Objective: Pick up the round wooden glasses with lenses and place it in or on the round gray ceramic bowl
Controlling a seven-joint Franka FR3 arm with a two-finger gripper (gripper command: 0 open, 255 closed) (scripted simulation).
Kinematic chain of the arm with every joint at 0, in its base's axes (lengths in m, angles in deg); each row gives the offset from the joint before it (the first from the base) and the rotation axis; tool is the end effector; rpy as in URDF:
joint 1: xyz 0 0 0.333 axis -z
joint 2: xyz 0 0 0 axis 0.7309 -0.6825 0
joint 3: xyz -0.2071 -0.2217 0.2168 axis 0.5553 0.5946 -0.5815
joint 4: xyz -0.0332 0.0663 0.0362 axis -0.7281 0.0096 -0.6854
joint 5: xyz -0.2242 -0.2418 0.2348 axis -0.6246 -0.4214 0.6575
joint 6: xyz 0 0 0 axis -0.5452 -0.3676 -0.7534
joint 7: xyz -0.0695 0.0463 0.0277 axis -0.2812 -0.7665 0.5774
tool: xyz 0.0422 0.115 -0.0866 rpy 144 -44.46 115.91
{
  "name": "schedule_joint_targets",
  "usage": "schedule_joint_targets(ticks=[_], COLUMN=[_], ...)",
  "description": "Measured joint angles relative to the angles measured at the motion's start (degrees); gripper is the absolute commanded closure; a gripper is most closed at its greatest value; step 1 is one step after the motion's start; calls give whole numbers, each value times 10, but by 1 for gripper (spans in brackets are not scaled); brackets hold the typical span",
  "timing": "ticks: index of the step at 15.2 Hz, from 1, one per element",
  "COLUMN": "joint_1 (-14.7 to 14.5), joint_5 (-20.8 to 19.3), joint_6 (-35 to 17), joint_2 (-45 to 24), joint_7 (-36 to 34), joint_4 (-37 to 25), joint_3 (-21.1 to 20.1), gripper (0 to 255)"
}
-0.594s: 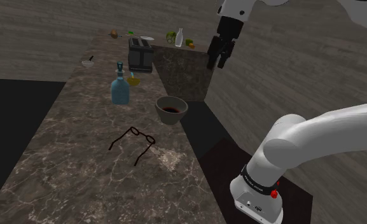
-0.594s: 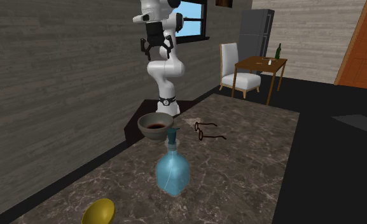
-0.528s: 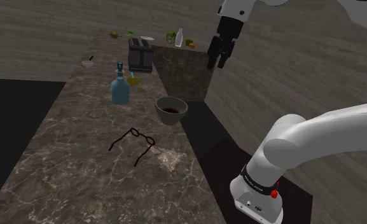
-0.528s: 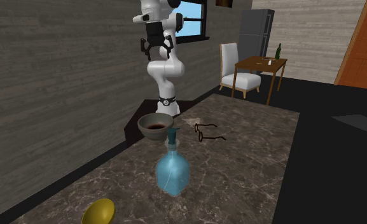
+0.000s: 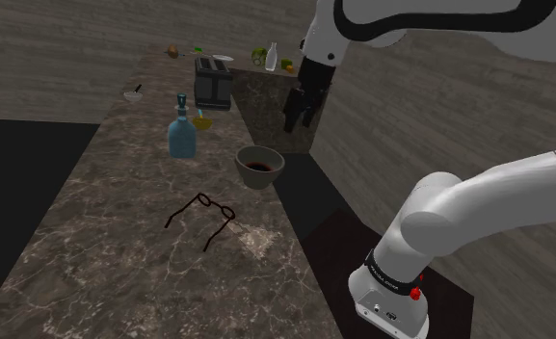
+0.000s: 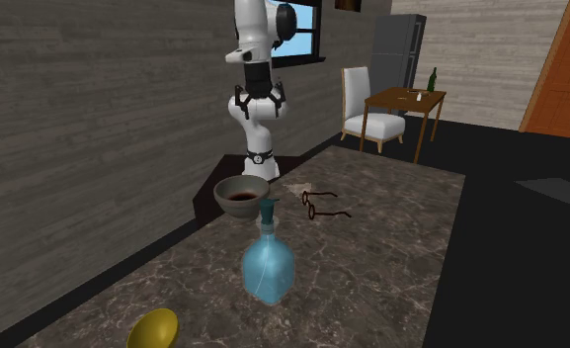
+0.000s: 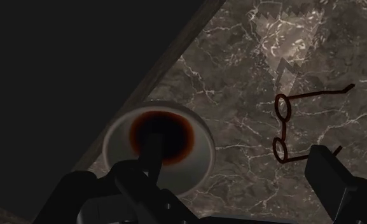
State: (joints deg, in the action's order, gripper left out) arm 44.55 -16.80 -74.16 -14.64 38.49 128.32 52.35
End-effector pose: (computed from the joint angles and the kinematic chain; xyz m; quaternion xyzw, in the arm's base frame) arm 0.3196 0.0641 0.5377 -0.9972 -0.0602 -0.0211 0.0386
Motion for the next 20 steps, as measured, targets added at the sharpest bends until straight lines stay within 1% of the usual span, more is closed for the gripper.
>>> schedule_joint_targets(ticks=[5, 10, 13, 17, 20], joint_1=[-16, -31, -36, -32, -23], joint_5=[12, 19, 13, -14, -60], joint_6=[-106, -222, -290, -374, -430], joint_2=[-45, -115, -164, -247, -317], joint_7=[-15, -41, -59, -94, -134], joint_4=[42, 69, 76, 65, 45], joint_3=[-38, -85, -112, -149, -174], gripper=[0, 0, 0, 0, 0])
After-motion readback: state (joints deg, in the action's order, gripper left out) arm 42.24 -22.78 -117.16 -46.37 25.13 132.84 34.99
